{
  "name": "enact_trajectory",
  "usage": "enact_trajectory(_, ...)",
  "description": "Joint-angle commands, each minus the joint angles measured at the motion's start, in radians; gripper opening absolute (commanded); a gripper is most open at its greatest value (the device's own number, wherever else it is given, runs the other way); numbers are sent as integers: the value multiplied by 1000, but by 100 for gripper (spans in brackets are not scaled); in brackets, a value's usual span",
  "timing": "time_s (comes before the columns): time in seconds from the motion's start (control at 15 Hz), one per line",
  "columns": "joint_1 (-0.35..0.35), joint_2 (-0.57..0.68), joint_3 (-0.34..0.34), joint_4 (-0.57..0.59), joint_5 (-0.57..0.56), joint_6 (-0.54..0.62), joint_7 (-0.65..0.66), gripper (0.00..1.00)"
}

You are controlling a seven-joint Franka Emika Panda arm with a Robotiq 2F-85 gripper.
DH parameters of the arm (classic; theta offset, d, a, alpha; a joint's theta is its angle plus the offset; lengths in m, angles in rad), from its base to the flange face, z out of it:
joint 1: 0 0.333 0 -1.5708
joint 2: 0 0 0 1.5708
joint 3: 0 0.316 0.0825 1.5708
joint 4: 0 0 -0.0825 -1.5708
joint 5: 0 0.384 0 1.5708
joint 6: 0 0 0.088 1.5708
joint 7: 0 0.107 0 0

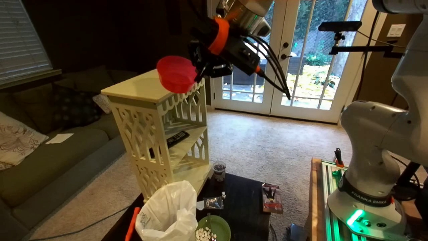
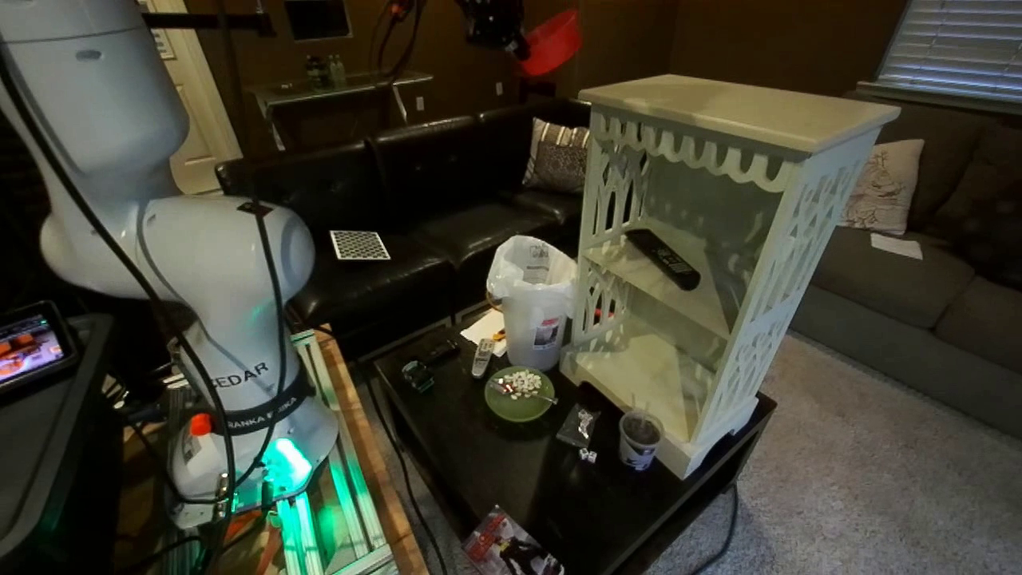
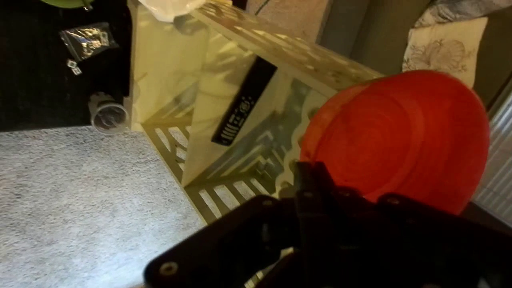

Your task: Put the bowl on top of the shelf.

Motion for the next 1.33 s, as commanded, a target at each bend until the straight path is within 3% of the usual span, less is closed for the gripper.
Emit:
enact_trajectory(0.0, 103, -4, -161, -9, -5, -60, 71, 1)
enact_trajectory(0.27, 175, -33, -303, -6, -9, -127, 215, 1)
enact_trajectory(0.47, 320, -121, -438, -27, -9, -147, 260, 1)
enact_trajectory(0.53, 223, -41, -376, -12, -9, -123, 230, 3)
enact_trajectory(0.67, 286, -78, -426, -12, -9, -132, 240, 1)
enact_trajectory(1.0, 298, 37, -436, 42, -19, -272, 260, 1)
enact_trajectory(1.27, 267, 172, -464, 94, -19, -288, 344, 1)
